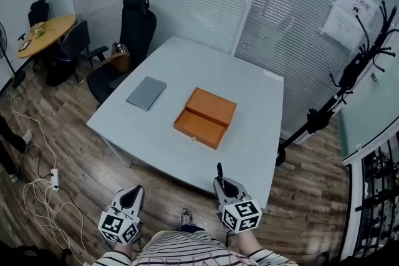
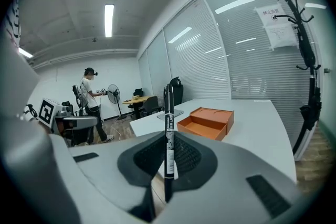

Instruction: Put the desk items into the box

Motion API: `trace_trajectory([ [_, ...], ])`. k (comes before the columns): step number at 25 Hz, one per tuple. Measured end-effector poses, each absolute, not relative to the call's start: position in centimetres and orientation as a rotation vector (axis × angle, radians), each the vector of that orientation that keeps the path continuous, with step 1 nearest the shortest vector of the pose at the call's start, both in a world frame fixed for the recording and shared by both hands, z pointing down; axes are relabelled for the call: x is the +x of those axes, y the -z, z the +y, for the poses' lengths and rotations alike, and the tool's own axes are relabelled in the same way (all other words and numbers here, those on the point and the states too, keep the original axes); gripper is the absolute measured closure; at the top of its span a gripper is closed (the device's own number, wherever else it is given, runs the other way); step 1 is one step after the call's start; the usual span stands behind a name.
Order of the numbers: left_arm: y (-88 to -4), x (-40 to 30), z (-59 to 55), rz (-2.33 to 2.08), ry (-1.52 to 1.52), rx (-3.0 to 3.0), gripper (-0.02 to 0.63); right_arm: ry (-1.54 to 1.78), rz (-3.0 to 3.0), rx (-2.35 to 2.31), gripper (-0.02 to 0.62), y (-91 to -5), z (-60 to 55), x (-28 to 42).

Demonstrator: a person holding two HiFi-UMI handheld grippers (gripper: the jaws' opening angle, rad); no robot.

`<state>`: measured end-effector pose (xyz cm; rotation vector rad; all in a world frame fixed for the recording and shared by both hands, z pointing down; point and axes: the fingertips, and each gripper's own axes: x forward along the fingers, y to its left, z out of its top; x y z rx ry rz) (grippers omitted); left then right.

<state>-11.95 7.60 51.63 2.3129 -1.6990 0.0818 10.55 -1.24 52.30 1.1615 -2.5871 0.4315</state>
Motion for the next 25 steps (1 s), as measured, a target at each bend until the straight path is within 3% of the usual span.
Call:
trace_trajectory([
  [25,-52.1,-11.8,-10.1,-1.635,-0.085,2.361,0.583,-0.400,-2.544,1.186,0.555,-53.4,-18.1,10.7],
])
